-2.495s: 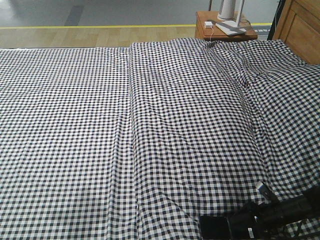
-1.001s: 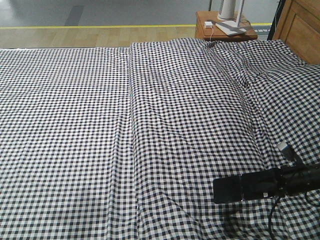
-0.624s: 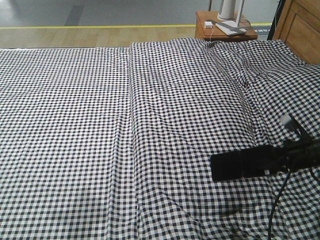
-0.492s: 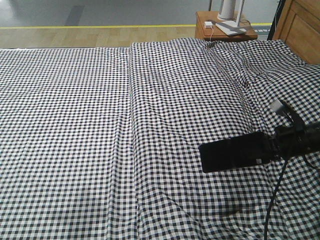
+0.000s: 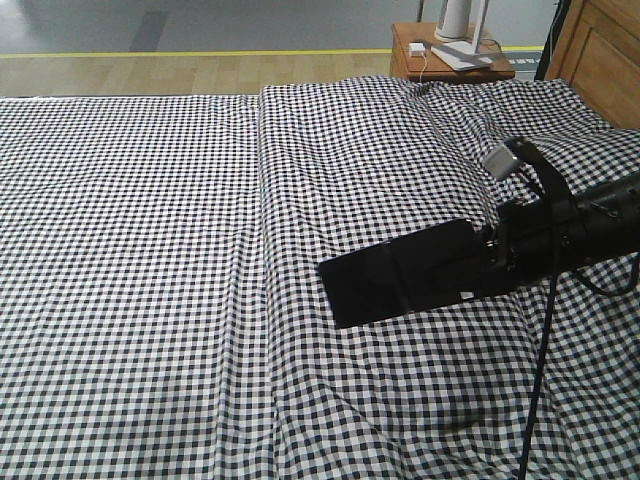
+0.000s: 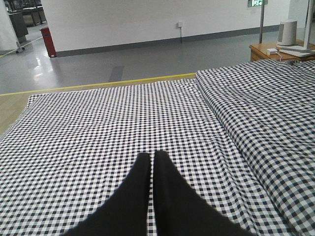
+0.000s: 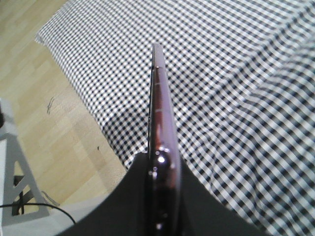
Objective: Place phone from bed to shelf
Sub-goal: 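Lift the phone with the right gripper up off the bed, then hold the phone raised in the right gripper while turning away from bed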
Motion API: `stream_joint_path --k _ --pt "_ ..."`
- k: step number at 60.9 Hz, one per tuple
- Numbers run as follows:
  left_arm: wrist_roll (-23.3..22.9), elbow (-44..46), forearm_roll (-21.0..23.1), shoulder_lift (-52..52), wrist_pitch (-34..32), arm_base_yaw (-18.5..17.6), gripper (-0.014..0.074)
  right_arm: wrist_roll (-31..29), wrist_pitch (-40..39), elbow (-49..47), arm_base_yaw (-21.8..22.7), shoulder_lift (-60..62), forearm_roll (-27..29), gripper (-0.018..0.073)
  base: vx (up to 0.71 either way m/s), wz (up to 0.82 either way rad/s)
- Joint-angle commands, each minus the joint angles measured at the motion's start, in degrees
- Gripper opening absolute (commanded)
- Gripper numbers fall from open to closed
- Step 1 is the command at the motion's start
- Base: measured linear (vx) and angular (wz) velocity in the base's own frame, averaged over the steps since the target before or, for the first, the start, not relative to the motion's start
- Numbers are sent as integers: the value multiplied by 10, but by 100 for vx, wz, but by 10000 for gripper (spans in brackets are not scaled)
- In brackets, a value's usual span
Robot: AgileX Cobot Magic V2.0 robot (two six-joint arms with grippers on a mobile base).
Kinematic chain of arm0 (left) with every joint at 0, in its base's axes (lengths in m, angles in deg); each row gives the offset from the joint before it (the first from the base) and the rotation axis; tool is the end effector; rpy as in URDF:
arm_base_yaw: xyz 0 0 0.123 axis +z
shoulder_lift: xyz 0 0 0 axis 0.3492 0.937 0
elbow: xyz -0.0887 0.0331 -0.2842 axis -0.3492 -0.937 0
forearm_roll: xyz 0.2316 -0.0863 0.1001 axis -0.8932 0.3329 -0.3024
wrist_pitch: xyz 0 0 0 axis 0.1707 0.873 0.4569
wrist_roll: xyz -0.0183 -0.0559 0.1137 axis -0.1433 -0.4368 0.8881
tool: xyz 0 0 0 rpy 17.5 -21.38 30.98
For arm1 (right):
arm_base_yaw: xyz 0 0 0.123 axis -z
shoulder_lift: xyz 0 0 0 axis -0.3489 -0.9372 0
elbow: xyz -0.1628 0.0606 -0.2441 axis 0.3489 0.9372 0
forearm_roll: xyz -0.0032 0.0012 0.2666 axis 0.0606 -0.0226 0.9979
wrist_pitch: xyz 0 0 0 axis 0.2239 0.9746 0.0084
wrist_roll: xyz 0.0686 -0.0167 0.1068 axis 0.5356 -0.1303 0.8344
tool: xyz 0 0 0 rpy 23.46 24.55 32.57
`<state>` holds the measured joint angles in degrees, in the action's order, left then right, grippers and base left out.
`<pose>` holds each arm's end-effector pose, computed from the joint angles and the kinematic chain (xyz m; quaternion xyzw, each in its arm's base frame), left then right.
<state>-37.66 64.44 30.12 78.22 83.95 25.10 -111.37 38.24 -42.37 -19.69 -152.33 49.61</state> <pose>0.0932 0.0071 0.1809 0.0171 0.7473 0.0660 0.6610 0.3115 0.0957 0.2538 -0.3551 0.8244 0.3642 0.2483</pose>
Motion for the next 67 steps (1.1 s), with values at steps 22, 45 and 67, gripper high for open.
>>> stream_joint_path --k 22,45,67 --pt "-3 12 5 -8 -41 1 1 6 57 -11 -131 112 38 -3 0 0" --pt "-3 12 5 -8 -41 1 1 24 57 -11 -173 122 41 -3 0 0" --pt "-3 12 5 -8 -41 1 1 26 57 -11 -172 122 48 -3 0 0"
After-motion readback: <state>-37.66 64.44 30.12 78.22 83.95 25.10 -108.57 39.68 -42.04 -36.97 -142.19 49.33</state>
